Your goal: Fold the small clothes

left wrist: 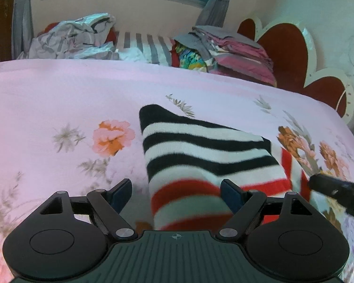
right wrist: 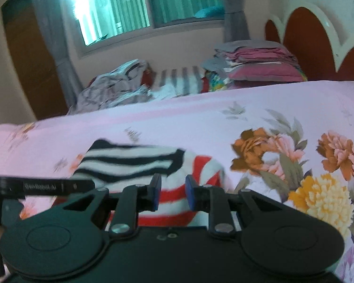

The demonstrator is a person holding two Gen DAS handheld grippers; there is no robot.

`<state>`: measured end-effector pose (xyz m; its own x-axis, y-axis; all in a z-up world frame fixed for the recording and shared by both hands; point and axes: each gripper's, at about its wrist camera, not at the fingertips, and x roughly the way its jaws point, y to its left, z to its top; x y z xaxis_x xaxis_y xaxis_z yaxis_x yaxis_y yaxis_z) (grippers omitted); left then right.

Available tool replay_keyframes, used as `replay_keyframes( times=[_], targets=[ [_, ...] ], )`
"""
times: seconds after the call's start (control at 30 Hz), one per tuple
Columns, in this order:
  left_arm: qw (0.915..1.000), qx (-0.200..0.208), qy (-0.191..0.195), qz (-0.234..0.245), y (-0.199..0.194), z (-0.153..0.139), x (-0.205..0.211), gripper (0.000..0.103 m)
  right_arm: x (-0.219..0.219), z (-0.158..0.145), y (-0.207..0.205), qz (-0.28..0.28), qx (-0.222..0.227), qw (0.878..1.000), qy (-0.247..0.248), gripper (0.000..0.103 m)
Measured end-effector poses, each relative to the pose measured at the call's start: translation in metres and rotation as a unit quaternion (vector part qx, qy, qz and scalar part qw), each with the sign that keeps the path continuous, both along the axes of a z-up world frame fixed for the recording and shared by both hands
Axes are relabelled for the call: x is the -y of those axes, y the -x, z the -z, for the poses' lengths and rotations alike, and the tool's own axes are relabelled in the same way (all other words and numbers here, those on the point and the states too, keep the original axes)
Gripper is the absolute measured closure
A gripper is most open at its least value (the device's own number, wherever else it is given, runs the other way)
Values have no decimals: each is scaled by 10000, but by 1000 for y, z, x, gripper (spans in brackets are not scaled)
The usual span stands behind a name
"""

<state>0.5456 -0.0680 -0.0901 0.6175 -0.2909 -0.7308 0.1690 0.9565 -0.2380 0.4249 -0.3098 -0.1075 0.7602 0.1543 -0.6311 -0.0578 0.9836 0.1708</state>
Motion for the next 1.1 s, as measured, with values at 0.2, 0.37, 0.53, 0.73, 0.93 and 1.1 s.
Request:
replay_keyframes(
  times=[0.2,0.37,0.53,0.73,0.93,1.1],
  targets=[
    [9997,-67,219,-99,34,1,-16,22,-9,17,15,-132,-209,9994,225,84],
    [9997,-26,192,-155,40,12,-12,20,-4,37,14,4,-360,9981,494,92],
    [9998,9,-56,-177,39,6,-9,13,-3,26,18,17,-379,9987,348,89],
    [10000,91,6,-22,63,-9,-12,13,-6,6,53,-104,-194,9993,307,84],
    [9995,-188,48,239,88,11,-10,13,-8,6,86,135,-182,9994,273,83],
    [9991,-244,67,349,96,17,-12,13,-12,18,101,446,-454,9969,462,83]
  ],
)
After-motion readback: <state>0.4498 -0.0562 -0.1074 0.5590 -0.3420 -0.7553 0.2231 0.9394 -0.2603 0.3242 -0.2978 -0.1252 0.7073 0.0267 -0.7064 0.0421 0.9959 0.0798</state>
